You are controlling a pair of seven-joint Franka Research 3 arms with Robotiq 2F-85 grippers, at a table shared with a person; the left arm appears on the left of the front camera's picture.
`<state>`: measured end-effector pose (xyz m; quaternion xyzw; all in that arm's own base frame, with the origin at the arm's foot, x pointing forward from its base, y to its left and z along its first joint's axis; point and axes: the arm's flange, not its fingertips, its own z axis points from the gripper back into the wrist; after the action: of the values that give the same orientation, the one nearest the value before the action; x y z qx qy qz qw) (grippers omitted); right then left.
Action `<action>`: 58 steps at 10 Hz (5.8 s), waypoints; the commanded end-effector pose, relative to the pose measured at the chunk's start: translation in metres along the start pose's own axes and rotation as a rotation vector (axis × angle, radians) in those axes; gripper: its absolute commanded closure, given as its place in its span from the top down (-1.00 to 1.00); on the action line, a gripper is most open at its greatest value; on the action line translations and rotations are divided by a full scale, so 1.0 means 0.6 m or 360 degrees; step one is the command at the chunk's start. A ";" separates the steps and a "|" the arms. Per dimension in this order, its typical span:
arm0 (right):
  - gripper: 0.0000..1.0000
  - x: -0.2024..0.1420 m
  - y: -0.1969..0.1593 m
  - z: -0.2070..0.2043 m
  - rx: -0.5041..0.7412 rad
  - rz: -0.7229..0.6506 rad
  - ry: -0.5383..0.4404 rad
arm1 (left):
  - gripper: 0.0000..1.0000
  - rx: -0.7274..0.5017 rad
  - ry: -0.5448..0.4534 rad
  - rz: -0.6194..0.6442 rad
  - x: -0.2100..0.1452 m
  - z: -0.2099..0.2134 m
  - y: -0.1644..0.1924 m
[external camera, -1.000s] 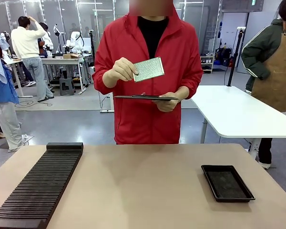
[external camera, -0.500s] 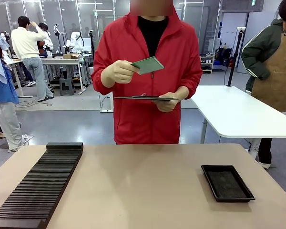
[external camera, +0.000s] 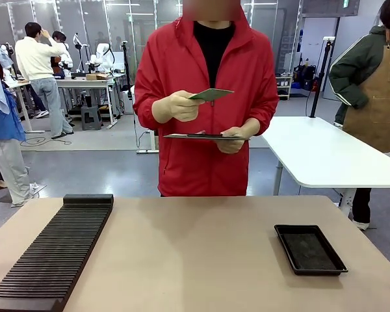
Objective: Inspect the PCB.
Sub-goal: Pick up the Blank PCB that the human is holding.
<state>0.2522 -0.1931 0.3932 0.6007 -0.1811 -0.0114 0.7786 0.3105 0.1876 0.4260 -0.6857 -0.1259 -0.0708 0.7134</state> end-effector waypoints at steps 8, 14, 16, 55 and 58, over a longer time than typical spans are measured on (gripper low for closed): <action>1.00 -0.001 0.002 0.003 0.0013 0.0005 -0.0008 | 1.00 0.0007 0.0008 -0.0003 0.000 -0.002 -0.007; 1.00 0.008 0.020 0.002 0.0087 -0.0092 -0.0007 | 1.00 0.0007 0.0008 -0.0003 0.000 -0.002 -0.007; 1.00 0.031 0.104 0.004 0.0289 -0.0237 0.0115 | 1.00 0.0007 0.0008 -0.0003 0.000 -0.002 -0.007; -0.93 0.220 0.379 -0.530 0.0234 -0.1062 0.0704 | 1.00 0.0007 0.0008 -0.0003 0.000 -0.002 -0.007; -1.00 0.215 0.375 -0.529 0.0226 -0.1067 0.0703 | 1.00 0.0007 0.0008 -0.0003 0.000 -0.002 -0.007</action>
<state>0.4264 0.1311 0.5743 0.6567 0.2003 -0.1252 0.7162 0.3109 0.1868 0.4272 -0.6851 -0.1259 -0.0728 0.7138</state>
